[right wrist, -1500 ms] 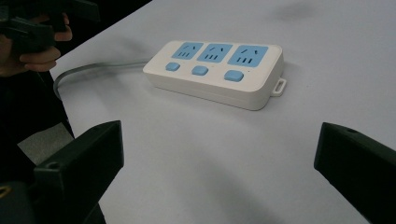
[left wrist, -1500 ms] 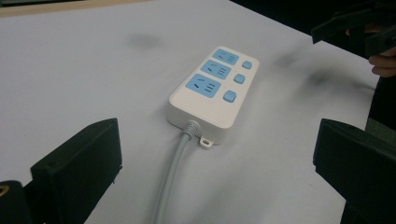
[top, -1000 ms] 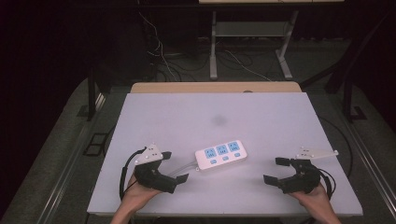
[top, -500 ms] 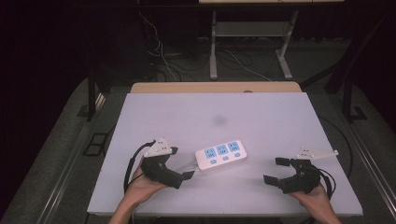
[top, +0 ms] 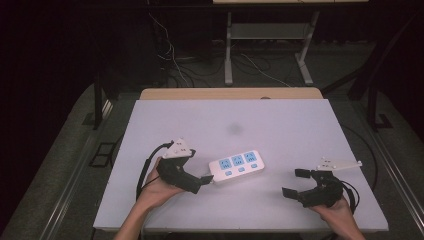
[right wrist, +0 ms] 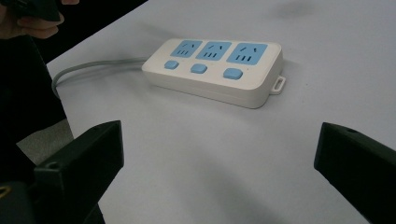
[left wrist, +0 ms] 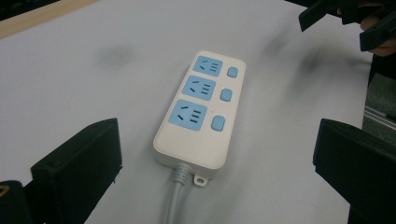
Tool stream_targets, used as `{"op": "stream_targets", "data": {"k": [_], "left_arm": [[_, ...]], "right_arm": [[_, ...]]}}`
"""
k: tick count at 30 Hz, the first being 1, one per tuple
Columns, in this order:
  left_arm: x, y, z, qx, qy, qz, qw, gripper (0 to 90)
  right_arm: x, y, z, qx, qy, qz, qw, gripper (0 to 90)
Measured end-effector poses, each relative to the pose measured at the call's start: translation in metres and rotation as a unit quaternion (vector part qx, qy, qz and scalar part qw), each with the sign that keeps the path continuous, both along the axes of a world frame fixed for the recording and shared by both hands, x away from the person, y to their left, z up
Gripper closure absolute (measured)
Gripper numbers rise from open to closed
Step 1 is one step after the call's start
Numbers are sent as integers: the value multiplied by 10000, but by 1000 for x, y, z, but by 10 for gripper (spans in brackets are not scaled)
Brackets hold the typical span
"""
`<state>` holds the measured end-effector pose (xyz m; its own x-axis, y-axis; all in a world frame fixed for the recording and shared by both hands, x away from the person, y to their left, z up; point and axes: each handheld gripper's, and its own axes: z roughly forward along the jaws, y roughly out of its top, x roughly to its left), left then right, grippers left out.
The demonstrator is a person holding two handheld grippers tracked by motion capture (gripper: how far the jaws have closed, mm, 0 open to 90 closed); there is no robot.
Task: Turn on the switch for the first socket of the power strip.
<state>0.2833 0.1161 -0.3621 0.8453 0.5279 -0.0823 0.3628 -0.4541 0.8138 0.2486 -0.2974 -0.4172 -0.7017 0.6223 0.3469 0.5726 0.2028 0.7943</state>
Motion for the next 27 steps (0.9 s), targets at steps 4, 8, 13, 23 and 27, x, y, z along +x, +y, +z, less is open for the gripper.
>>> {"op": "stream_targets", "data": {"k": [4,8,13,23,27], "left_arm": [[4,-5,3,96,6,-45,9999,0],[8,-11,7,187,10,-109,9998,0],[13,-19,9,301,47,-191,9994,0],[27,-33,10,559,134,-313,9979,0],[31,-39,11,648,162,-380,9970,2]], "right_arm": [[0,0,0,-4,4,10,10000,10],[0,0,0,-7,5,8,10000,10],[0,0,0,-10,17,15,10000,10],[0,1,0,-8,15,30,10000,10],[0,1,0,-14,22,35,10000,10]]}}
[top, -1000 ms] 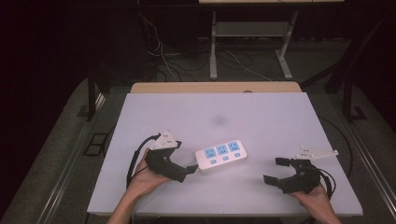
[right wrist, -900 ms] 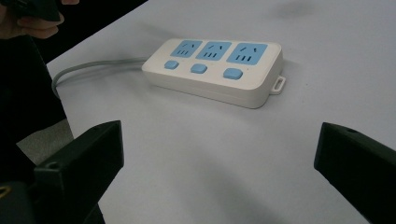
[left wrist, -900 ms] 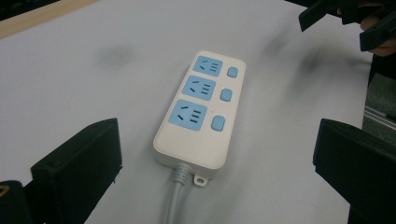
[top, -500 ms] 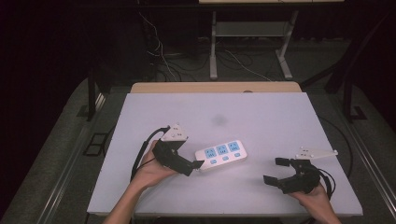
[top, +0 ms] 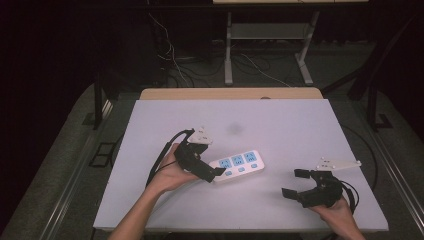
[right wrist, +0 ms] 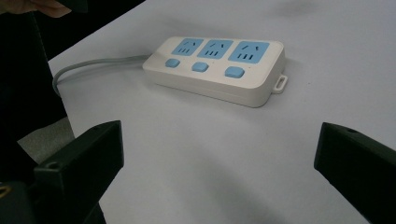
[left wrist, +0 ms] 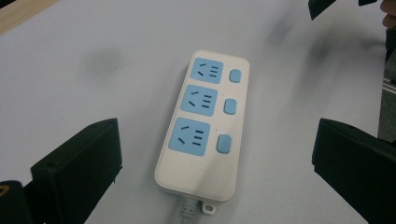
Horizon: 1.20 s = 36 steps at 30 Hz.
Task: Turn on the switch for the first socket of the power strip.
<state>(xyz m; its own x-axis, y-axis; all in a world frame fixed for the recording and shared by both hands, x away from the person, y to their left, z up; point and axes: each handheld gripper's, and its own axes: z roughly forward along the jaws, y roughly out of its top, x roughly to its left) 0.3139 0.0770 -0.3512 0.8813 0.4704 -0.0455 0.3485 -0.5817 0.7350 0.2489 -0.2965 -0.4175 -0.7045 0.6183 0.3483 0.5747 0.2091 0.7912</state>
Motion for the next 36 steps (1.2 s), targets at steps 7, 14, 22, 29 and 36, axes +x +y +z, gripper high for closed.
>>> {"op": "stream_targets", "data": {"k": [7,14,22,29,36], "left_arm": [[7,-10,0,170,90,-99,9998,7],[11,-22,-2,358,176,-269,9988,79],[13,-32,-10,575,206,-455,9971,243],[17,-37,-16,639,286,-608,9957,409],[19,-43,-22,791,379,-770,9932,576]], "right_arm": [[0,0,0,-7,-2,12,10000,10],[0,0,0,-16,2,17,10000,10],[0,1,-1,-32,3,35,10000,10],[0,1,-1,-43,17,46,10000,10],[1,1,-1,-53,11,58,10000,10]]}}
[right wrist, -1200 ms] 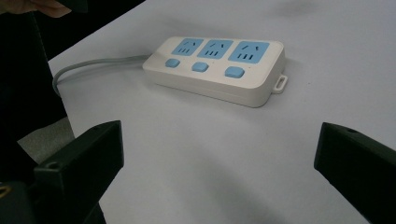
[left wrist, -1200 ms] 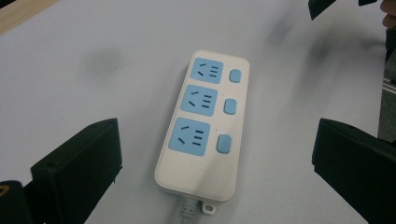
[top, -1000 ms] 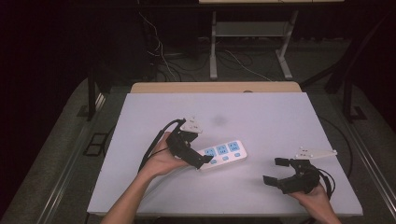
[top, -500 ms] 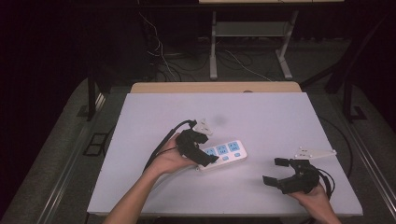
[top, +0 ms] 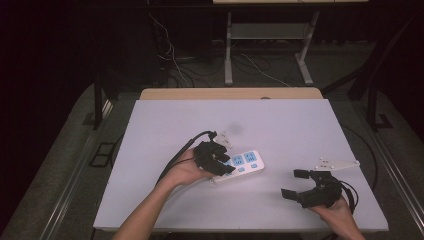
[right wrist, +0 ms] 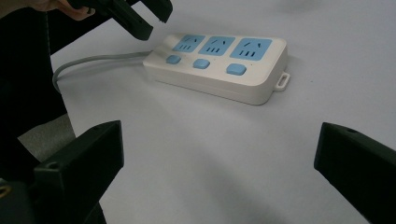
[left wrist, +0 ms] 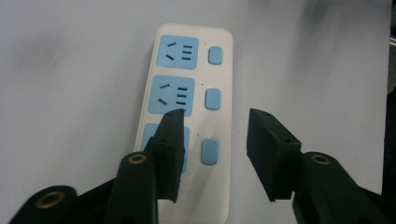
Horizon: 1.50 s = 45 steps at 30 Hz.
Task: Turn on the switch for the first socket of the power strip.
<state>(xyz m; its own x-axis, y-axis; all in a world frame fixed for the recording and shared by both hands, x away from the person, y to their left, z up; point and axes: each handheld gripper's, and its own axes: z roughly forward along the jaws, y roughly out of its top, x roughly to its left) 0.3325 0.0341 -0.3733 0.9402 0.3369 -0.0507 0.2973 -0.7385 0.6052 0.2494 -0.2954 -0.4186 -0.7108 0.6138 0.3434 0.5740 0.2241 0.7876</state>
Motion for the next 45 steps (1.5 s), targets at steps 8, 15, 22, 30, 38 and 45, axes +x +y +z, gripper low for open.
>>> {"op": "stream_targets", "data": {"k": [8,15,22,30,38,45], "left_arm": [[2,-5,-6,78,37,-64,9999,699],[6,-7,-13,164,120,-126,9997,801],[9,-10,-20,277,182,-120,9994,862],[12,-12,-25,375,279,-142,9988,890],[13,-12,-26,381,320,-151,9986,891],[10,-13,-26,409,203,-192,9988,891]], "right_arm": [[0,1,0,-6,-4,17,10000,10],[0,1,-1,-20,2,33,10000,10],[0,1,-1,-27,-2,50,10000,10],[0,1,-1,-31,0,61,10000,10],[0,1,-1,-32,3,61,10000,10],[0,1,-1,-45,3,63,10000,10]]}}
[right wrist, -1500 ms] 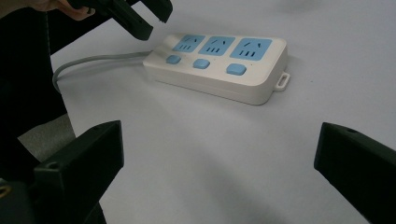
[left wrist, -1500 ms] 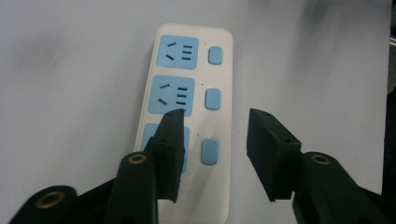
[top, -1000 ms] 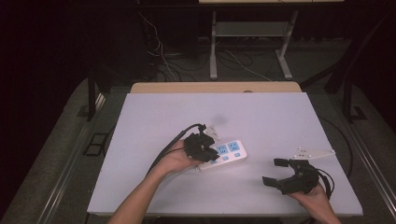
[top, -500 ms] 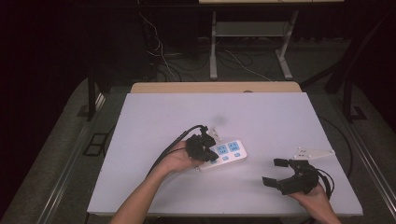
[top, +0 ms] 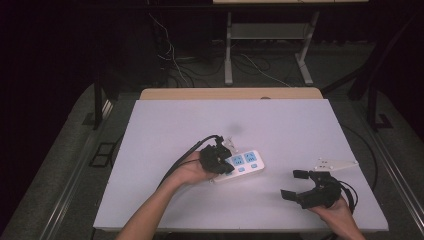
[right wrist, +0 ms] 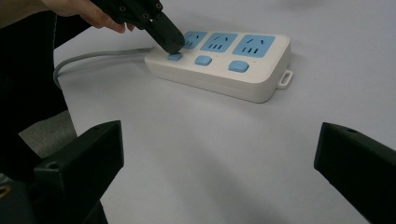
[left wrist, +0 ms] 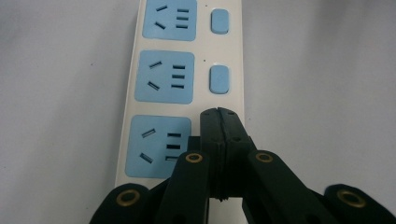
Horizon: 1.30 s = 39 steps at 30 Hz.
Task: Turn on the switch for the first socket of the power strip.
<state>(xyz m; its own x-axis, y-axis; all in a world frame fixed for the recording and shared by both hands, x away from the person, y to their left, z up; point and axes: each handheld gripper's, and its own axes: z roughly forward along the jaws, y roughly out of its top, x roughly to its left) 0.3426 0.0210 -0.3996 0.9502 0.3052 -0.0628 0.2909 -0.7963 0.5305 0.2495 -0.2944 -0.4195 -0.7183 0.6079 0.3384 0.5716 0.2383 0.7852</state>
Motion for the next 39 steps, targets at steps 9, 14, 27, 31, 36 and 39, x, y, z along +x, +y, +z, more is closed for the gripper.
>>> {"op": "stream_targets", "data": {"k": [9,14,27,31,36,39], "left_arm": [[1,0,-1,-6,57,26,10000,895],[4,1,-2,-23,181,73,9998,896],[3,1,-5,-21,181,74,9998,899],[2,3,-6,-102,151,83,9998,899],[3,4,-6,-150,206,116,9996,899],[4,4,-6,-155,252,103,9995,898]], "right_arm": [[0,0,0,2,0,-3,10000,10],[0,0,0,11,-8,-9,10000,10],[-1,-3,1,31,-34,-47,10000,10],[-1,-3,2,42,-30,-61,10000,10],[0,-4,1,43,-21,-82,10000,10],[0,-4,1,34,-25,-82,10000,10]]}}
